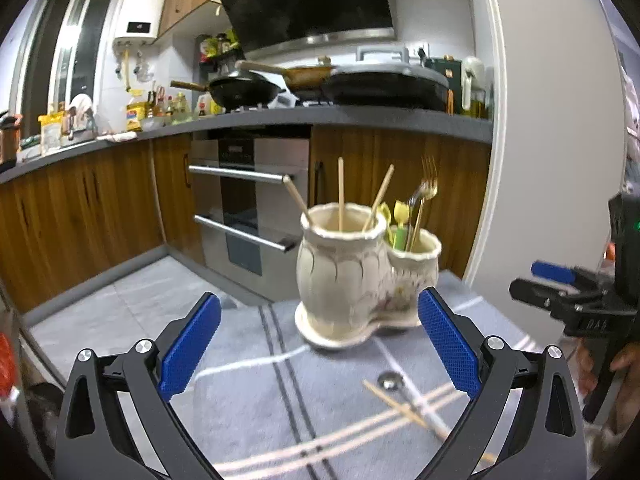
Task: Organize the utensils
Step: 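Grasp the silver spoon with the right tool while the left tool returns to the table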
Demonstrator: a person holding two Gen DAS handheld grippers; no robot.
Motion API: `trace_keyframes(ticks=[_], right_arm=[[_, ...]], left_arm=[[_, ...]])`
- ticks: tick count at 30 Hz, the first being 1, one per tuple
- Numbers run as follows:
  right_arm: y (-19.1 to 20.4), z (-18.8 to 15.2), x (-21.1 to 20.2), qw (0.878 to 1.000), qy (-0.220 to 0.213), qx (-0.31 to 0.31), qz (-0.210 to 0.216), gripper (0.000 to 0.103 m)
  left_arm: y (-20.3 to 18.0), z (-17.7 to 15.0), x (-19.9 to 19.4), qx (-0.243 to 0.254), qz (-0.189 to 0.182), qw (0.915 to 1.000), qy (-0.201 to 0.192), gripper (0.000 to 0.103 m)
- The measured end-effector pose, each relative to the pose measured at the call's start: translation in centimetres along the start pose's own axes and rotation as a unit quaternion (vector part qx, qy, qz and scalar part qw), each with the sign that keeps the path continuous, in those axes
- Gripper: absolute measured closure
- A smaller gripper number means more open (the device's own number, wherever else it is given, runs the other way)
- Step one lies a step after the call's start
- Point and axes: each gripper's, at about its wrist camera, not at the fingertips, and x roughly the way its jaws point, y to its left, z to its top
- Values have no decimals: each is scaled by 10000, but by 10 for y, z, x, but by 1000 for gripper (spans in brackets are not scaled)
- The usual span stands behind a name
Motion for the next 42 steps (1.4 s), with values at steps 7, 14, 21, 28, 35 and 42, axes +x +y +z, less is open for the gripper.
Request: trace_keyframes(ticks=[7, 14, 21, 28, 35, 42], right_arm=[[3, -19, 2, 9995, 298, -139, -38, 5], [11, -40, 14, 9966, 794, -178, 117, 5], [37, -58, 27, 9910, 1181, -493, 384, 5], [56, -61, 42, 9866, 1388, -697, 495, 6], [62, -59, 61, 9826, 1635, -667, 567, 42], [70, -61, 71, 9780, 1817, -800, 643, 66]], left_arm=[[2, -25, 2, -6, -30, 9988, 491, 5], [3, -48, 9, -92, -119, 9955, 935, 5], [6, -62, 14, -6, 9, 9931, 1172, 5], [12, -65, 18, -62, 45, 9918, 1275, 5], [18, -68, 22, -200, 18, 9901, 1388, 5], [17, -70, 24, -171, -61, 9887, 1487, 5]])
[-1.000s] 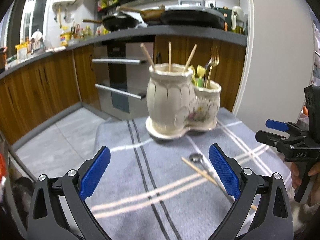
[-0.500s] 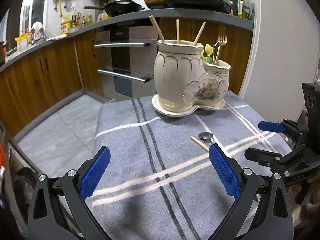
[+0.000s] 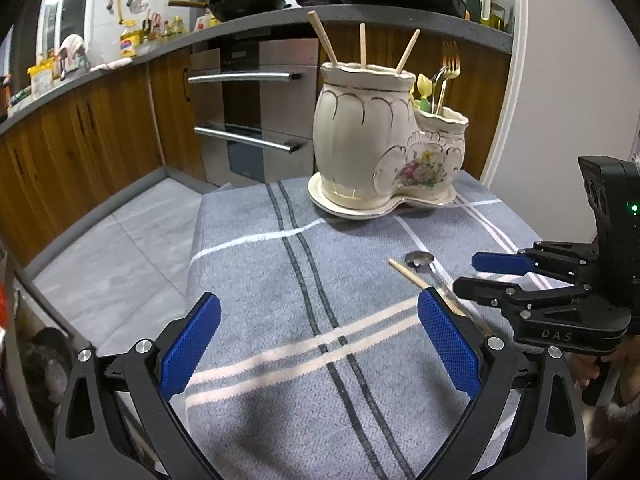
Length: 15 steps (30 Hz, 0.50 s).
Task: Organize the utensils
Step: 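Grasp the silver spoon with the right tool while the left tool returns to the table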
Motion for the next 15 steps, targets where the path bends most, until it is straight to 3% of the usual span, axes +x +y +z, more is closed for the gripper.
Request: trace_keyframes(ticks=[7, 15], right_arm=[[-8, 6, 8, 9991, 77, 331, 234, 83], [-5, 15, 29, 9973, 301, 573, 342, 92]], left_arm=[[-2, 0, 5, -45, -26, 10000, 44, 5], [-1, -1, 3, -75, -56, 10000, 25, 5]])
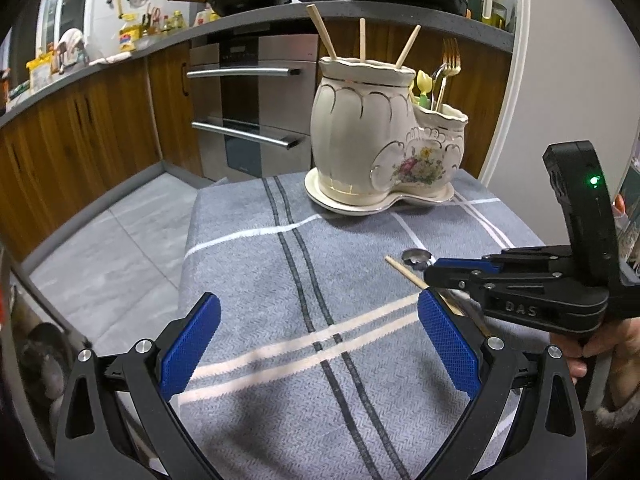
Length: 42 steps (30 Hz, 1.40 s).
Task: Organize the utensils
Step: 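Grasp the silver spoon with the right tool while the left tool returns to the table, then grasp the last chopstick with the left tool while the right tool holds the spoon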
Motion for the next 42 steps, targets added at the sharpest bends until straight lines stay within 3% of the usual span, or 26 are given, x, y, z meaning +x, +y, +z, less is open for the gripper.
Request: trace_keyframes(ticks=[4, 12, 24, 28, 30, 32, 35, 42], right_arm=[[1, 2, 3, 10000, -12, 62, 11, 99], [-1, -4, -17, 9997, -148, 26, 188, 100], [-45, -17, -75, 9981, -588, 168, 18, 101], [-56, -21, -86, 9974, -680, 234, 23, 101], [-58, -24, -89, 9971, -712, 267, 46, 101], [-60, -26, -91, 9969, -730, 285, 58, 101], [-61, -28, -93, 9968, -742, 280, 102, 101], [-57, -29, -92, 9966, -740, 287, 219, 101]], left_arm=[[-1, -1, 0, 24, -3, 10000, 1, 5], [-12, 2, 6, 42, -60, 9999, 127, 5], [-73, -3, 42, -9, -318, 9960, 837, 5], [-96, -4, 54, 164, -97, 9949, 988, 8], [-104, -6, 59, 273, -1, 9939, 1064, 16], [-112, -7, 62, 498, 156, 9928, 1078, 35], [-112, -7, 62, 625, 34, 9921, 1083, 59], [-92, 1, 63, 657, -310, 9885, 1324, 83]])
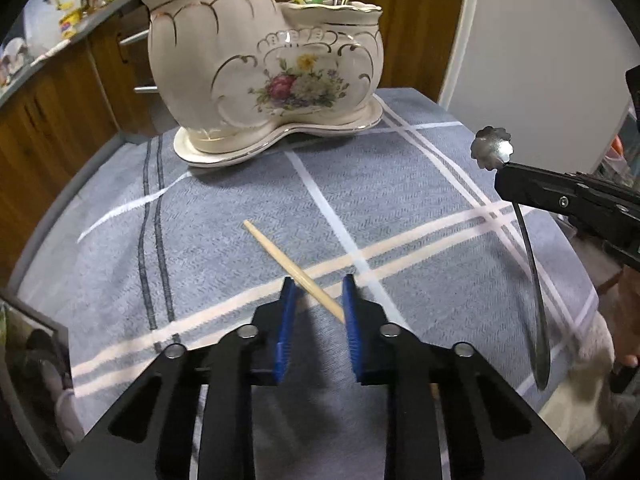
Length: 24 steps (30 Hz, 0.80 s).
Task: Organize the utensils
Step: 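Grasp the last chopstick with the left tool while the right tool holds the spoon, then lower the chopstick into the tall cup while the right tool lowers the spoon into the short cup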
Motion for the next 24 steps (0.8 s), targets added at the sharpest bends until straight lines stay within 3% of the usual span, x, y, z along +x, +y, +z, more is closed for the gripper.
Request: trace_keyframes(ticks=[8, 14, 18, 20, 24], right_arm=[[9, 0, 6, 9999, 58, -67, 81, 101], [14, 5, 8, 9999, -24, -106, 117, 101], [18, 8, 5, 9996, -209, -147, 129, 101], [23, 9, 1, 9991, -327, -229, 114, 101], [32, 13, -11, 9968, -673, -428, 85, 101]], left_arm=[[16, 2, -8, 353, -145, 9990, 222, 91], [26, -9, -24, 634, -83, 9975, 306, 92], [33, -9, -25, 529, 87, 9981, 311, 91], [35, -9, -22, 433, 74, 9986, 310, 85], [38, -11, -20, 218, 142, 9996, 80, 88]])
